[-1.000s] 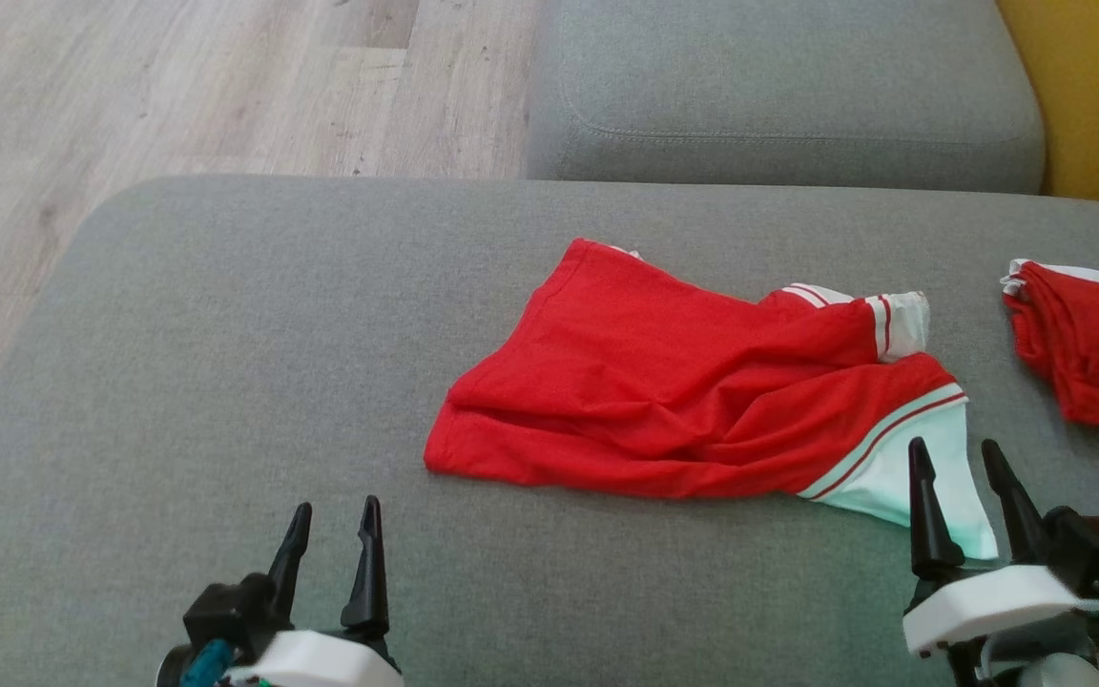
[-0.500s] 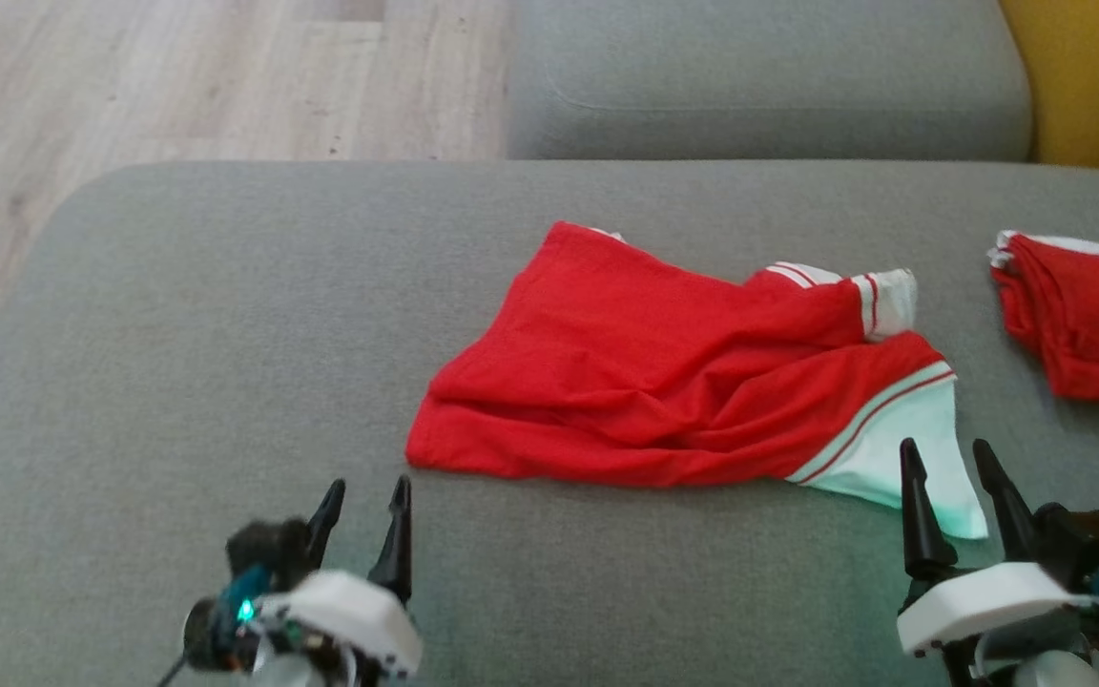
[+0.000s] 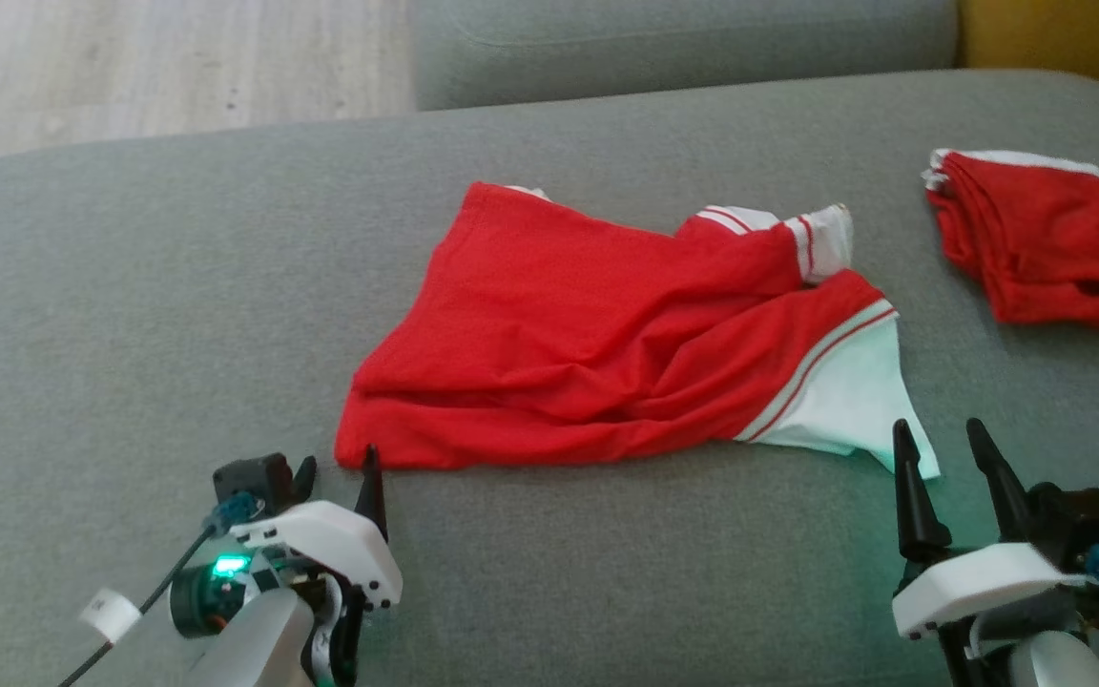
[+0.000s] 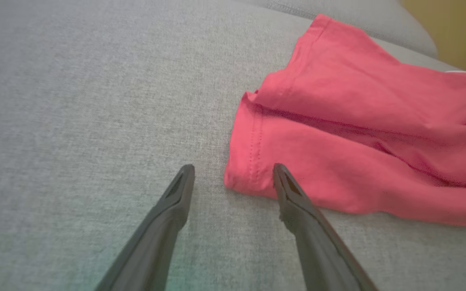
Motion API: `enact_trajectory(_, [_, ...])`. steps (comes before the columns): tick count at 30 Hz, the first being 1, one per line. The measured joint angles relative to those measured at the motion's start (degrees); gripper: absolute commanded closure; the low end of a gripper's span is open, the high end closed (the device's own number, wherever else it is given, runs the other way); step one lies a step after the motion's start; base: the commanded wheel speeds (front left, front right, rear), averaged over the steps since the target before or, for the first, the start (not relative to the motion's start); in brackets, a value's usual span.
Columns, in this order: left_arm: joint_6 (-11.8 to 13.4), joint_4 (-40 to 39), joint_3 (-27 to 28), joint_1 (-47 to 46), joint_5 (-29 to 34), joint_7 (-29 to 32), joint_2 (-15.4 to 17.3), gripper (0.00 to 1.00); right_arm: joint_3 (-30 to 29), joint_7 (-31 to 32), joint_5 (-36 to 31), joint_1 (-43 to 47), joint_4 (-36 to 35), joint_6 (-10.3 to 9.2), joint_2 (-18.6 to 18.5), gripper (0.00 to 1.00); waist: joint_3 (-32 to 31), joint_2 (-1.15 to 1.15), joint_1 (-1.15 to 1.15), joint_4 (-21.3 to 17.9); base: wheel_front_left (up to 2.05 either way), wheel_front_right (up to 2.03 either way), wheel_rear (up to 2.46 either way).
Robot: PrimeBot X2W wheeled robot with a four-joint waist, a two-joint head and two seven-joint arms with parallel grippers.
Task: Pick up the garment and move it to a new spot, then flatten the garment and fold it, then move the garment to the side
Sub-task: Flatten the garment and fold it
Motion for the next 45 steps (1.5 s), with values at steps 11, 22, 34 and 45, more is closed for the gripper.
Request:
enact_trajectory(11, [-1.4, 5.8, -0.3, -3.0, 0.0, -0.9, -1.2, 0.56, -2.0, 1.4, -1.5, -0.3, 1.7, 0.0, 0.0, 0.0, 1.1, 0.0, -0.01, -1.9, 0.0, 0.0, 0.0])
enact_trajectory(22, [-3.4, 8.7, -0.7, -4.8, -0.5, -4.1, -2.5, 1.0, -6.7, 2.9, -4.9, -6.2, 13.0, 0.0, 0.0, 0.0, 2.3, 0.0, -0.01, -1.4, 0.0, 0.0, 0.0])
enact_trajectory(34, [-3.9, 7.7, -0.9, -5.5, -0.5, -7.6, -2.5, 1.0, -3.6, 4.1, -5.4, -13.9, 25.9, 0.0, -0.3, 0.0, 3.7, 0.0, -0.01, 0.2, 0.0, 0.0, 0.0])
enact_trajectory(45, [-3.3, 3.2, -0.9, -5.1, -0.5, -9.3, -1.8, 1.0, 0.0, 5.2, -4.2, -18.5, 30.8, -0.01, -0.6, 1.0, 3.1, 0.0, -0.01, 0.5, 0.0, 0.0, 0.0])
